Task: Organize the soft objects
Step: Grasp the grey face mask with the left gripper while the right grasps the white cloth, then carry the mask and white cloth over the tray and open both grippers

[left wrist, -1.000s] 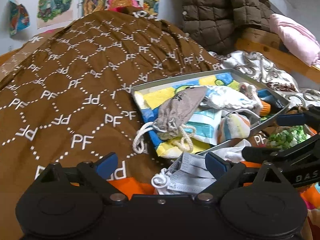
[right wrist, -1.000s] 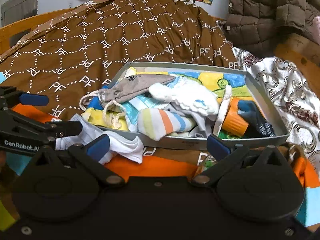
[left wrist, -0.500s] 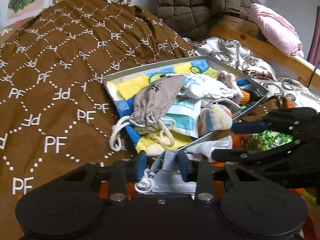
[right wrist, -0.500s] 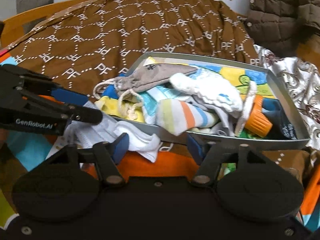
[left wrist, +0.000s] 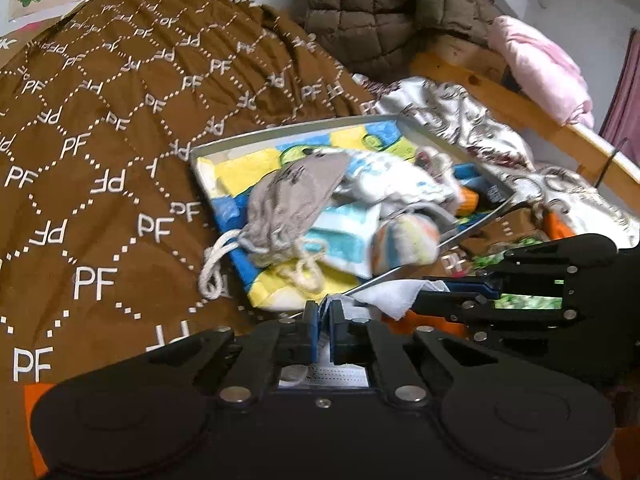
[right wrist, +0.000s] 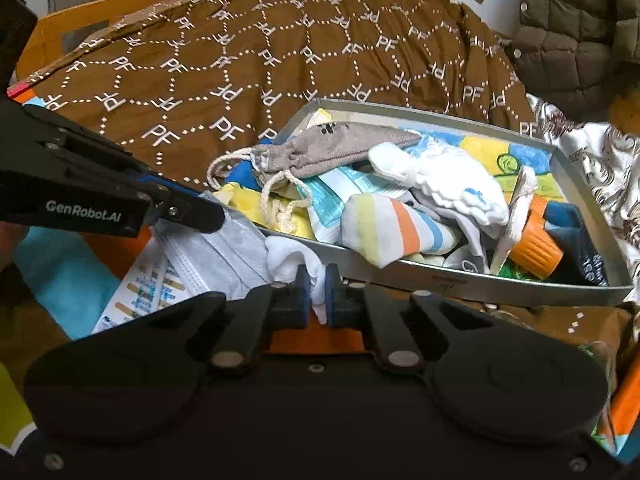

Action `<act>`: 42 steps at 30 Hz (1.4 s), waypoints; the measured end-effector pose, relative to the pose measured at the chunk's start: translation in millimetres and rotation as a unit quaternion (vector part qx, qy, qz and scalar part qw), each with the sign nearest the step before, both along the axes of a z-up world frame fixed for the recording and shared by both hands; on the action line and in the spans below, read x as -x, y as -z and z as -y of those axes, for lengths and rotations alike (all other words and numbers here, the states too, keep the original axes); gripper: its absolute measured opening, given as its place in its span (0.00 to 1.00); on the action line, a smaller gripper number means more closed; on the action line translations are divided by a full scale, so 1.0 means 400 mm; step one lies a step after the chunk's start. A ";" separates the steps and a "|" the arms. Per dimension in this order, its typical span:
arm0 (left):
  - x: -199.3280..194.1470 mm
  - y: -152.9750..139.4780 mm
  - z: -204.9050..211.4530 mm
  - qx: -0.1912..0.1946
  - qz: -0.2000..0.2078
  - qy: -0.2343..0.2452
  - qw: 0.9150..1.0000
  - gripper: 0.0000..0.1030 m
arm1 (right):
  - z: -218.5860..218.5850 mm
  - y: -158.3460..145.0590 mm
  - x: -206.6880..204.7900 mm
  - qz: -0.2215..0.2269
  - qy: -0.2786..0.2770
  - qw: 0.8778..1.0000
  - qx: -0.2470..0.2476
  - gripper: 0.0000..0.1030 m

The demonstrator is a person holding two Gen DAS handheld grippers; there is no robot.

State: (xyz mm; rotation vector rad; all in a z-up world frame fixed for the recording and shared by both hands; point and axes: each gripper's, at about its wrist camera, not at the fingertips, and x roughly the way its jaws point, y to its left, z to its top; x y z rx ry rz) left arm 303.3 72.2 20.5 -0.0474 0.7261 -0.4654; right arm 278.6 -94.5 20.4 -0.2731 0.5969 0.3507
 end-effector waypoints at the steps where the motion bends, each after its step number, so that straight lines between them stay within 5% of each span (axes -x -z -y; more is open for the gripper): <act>1: 0.008 -0.011 0.002 0.005 0.005 0.003 1.000 0.03 | 0.004 -0.011 0.013 0.008 -0.002 1.000 0.004 0.02; 10: 0.007 -0.143 0.019 0.056 0.073 -0.005 0.996 0.02 | 0.082 -0.154 0.049 0.084 0.013 0.996 0.000 0.02; 22: -0.144 -0.201 0.076 0.065 0.129 -0.106 0.984 0.02 | 0.171 -0.277 -0.115 0.134 0.078 0.988 -0.013 0.02; 33: -0.258 -0.126 0.141 0.072 0.079 -0.186 0.977 0.02 | 0.206 -0.231 -0.269 0.093 0.112 0.989 -0.017 0.02; 42: -0.285 -0.070 0.156 0.043 0.050 -0.206 0.976 0.02 | 0.209 -0.098 -0.327 0.046 0.136 0.990 0.010 0.02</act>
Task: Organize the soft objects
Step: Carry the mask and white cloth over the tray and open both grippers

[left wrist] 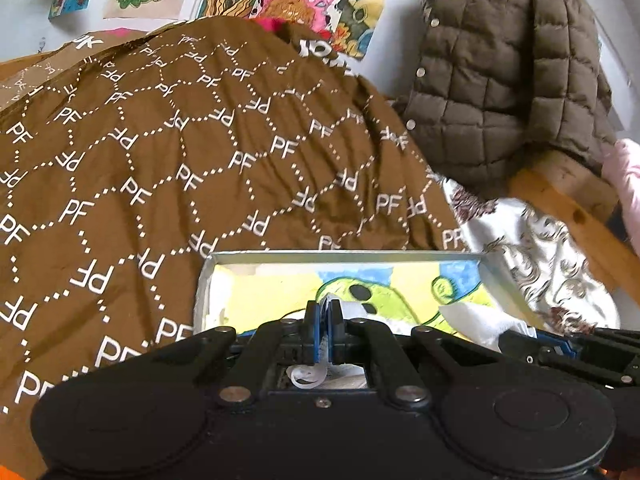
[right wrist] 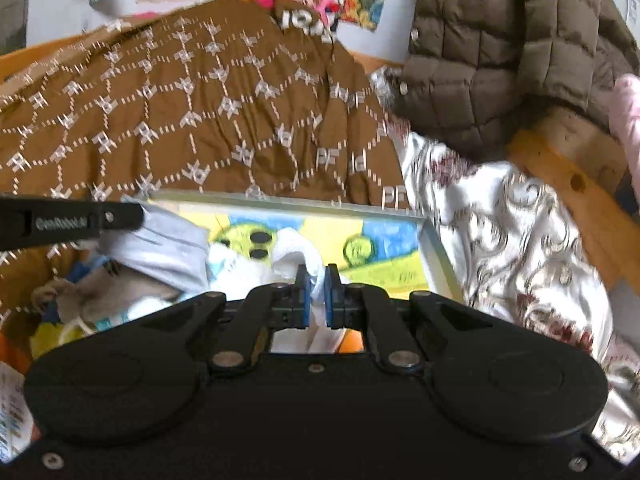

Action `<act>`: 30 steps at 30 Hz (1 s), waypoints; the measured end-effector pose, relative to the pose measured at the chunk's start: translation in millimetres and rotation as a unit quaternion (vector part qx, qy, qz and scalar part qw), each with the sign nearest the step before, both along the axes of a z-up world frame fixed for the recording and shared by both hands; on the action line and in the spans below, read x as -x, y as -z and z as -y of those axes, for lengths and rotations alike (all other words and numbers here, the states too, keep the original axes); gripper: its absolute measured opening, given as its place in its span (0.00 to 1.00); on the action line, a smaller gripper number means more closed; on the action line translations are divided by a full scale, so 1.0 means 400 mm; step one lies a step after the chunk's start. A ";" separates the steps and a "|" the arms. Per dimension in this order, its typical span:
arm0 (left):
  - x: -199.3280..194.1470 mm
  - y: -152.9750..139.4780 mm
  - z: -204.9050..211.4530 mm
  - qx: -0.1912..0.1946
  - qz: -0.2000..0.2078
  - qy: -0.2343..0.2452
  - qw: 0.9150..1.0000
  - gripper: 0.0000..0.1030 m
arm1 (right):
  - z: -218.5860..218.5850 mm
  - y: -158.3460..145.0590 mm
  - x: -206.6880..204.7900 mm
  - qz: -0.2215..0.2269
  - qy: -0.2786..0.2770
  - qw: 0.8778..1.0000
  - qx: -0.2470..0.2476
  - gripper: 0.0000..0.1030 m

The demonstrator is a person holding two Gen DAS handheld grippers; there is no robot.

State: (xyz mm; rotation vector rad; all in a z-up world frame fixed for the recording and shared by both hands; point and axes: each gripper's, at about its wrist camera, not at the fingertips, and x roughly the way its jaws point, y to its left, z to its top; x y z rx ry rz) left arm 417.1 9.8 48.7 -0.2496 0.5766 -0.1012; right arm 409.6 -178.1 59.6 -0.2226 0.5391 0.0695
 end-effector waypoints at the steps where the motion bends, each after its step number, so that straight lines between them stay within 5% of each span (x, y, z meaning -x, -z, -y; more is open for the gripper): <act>1: -0.002 0.005 -0.001 -0.004 -0.004 0.001 1.000 0.02 | -0.001 0.013 -0.002 -0.005 0.002 1.000 0.001 0.02; 13: 0.003 0.050 -0.009 -0.041 -0.024 0.015 0.999 0.03 | -0.053 0.123 -0.070 -0.054 -0.006 0.999 -0.008 0.02; 30: 0.023 0.052 -0.011 -0.052 -0.030 0.022 0.998 0.10 | -0.063 0.122 -0.087 -0.066 -0.012 0.997 -0.047 0.06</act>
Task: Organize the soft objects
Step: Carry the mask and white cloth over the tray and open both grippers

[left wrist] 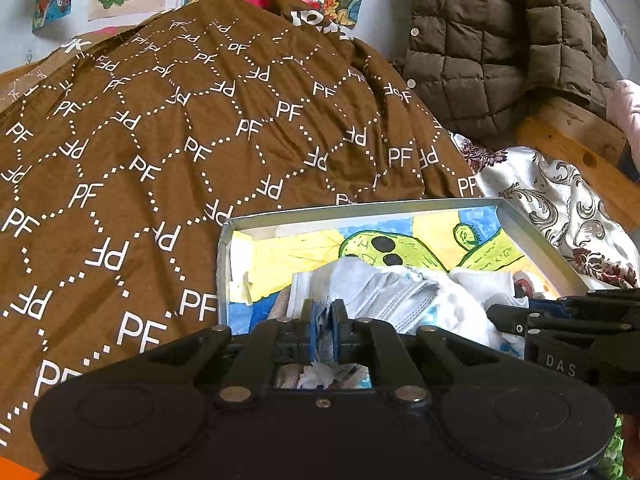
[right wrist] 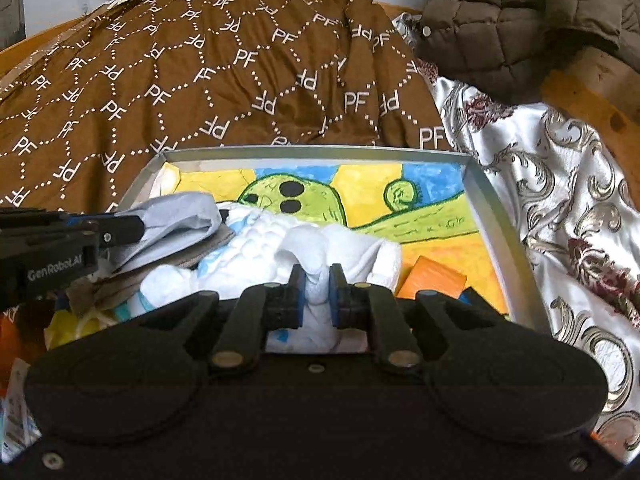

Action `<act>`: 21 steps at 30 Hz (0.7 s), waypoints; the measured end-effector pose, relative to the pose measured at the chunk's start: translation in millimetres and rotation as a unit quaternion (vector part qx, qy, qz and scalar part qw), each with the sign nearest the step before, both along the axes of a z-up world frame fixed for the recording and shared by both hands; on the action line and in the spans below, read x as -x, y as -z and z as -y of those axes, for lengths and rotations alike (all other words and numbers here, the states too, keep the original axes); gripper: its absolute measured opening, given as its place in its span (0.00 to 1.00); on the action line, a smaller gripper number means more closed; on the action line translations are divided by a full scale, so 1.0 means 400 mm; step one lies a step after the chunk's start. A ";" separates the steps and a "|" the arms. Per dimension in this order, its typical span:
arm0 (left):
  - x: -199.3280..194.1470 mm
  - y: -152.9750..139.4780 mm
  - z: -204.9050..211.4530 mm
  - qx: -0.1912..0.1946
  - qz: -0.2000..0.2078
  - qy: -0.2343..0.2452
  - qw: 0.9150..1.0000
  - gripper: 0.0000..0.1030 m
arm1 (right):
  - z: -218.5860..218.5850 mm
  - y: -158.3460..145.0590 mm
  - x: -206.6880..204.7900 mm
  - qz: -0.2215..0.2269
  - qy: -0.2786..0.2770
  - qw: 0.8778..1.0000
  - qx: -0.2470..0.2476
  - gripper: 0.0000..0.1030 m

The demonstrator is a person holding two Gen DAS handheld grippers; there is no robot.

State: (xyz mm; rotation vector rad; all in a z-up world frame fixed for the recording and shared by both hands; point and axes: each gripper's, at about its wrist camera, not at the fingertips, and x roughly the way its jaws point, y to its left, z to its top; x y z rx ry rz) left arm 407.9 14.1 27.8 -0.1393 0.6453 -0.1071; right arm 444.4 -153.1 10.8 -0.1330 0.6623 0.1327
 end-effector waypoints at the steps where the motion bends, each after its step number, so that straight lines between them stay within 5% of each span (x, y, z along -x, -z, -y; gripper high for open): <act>1: 0.001 -0.001 -0.002 0.001 0.000 -0.001 1.000 0.11 | 0.006 0.002 0.004 0.000 0.002 1.000 -0.006 0.09; 6: 0.014 -0.011 -0.021 0.015 0.000 -0.004 1.000 0.21 | 0.033 0.000 0.016 0.003 0.012 1.000 -0.028 0.17; 17: 0.034 -0.031 -0.037 0.015 0.002 -0.034 0.999 0.38 | 0.040 -0.028 0.041 0.022 0.013 0.999 -0.045 0.53; 21: 0.039 -0.040 -0.041 0.019 0.006 -0.044 0.999 0.51 | 0.045 -0.044 0.053 0.032 0.012 0.998 -0.044 0.59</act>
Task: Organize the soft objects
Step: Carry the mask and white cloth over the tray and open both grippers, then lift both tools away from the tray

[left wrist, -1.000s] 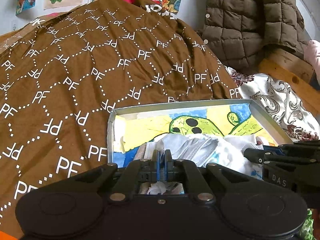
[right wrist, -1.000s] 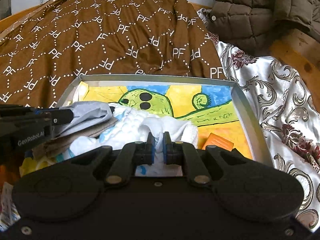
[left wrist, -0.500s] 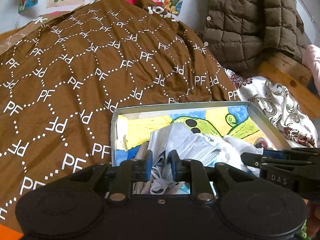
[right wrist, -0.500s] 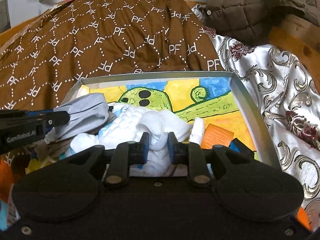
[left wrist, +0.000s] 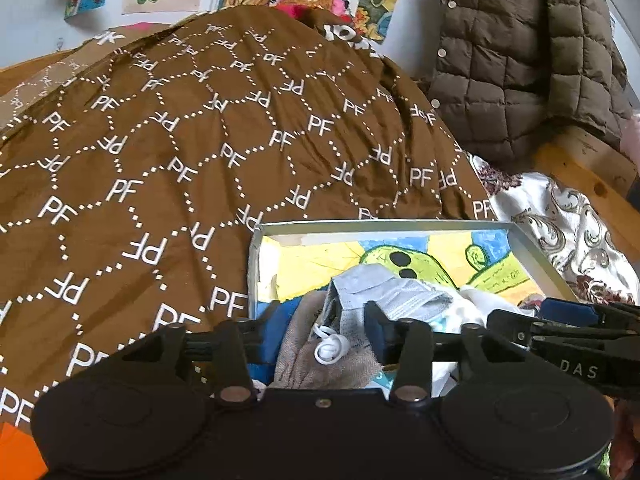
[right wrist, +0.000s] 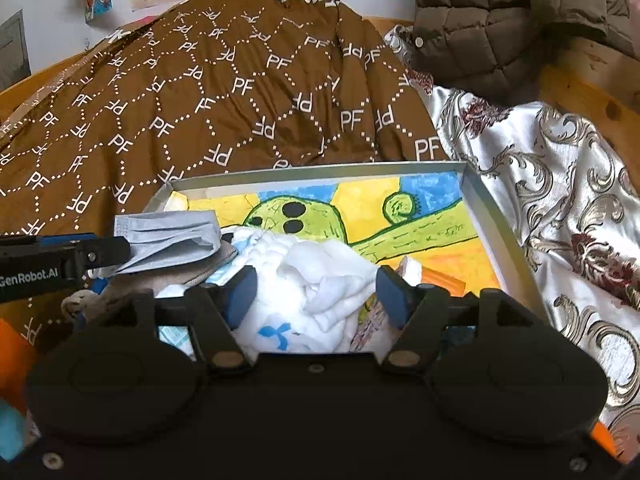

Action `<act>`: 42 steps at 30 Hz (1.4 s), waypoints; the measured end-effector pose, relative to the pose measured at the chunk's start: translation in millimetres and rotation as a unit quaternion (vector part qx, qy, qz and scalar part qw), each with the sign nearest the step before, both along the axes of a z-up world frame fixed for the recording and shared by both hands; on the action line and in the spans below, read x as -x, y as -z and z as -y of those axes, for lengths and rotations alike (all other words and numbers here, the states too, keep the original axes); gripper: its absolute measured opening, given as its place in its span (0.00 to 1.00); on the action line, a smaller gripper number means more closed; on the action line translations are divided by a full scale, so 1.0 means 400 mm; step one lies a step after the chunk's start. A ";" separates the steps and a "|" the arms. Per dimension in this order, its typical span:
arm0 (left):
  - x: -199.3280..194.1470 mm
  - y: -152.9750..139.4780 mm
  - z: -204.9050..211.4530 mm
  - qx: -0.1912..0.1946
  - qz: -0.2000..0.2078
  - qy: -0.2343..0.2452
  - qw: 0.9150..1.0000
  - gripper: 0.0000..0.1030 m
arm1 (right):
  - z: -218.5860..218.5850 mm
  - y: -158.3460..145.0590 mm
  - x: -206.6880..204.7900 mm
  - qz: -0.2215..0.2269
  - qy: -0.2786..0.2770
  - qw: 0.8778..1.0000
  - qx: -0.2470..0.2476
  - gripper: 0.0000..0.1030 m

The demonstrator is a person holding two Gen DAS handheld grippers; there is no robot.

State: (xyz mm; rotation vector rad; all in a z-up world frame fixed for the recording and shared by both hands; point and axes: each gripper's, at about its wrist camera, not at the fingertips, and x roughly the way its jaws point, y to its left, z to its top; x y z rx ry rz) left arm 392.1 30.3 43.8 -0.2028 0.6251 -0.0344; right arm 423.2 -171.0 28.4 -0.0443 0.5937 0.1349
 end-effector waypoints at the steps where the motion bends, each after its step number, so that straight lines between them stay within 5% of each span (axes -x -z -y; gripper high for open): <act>1: 0.002 -0.002 -0.001 0.001 0.002 -0.002 1.000 0.52 | -0.001 -0.005 0.003 0.001 0.001 1.000 -0.001 0.61; 5: 0.006 -0.010 -0.002 0.004 0.008 -0.016 1.000 0.64 | 0.012 -0.021 0.016 0.012 0.005 1.000 -0.008 0.86; 11: 0.016 -0.021 -0.005 0.012 0.016 -0.033 0.999 0.78 | 0.038 -0.042 0.034 0.025 0.020 0.999 -0.014 0.99; 21: 0.045 -0.041 0.002 0.012 0.039 -0.059 0.997 0.99 | 0.073 -0.063 0.079 0.044 0.045 0.998 -0.030 0.99; 42: 0.189 -0.098 0.018 0.003 0.077 -0.148 0.986 0.99 | 0.111 -0.149 0.266 0.106 0.058 0.991 -0.050 0.99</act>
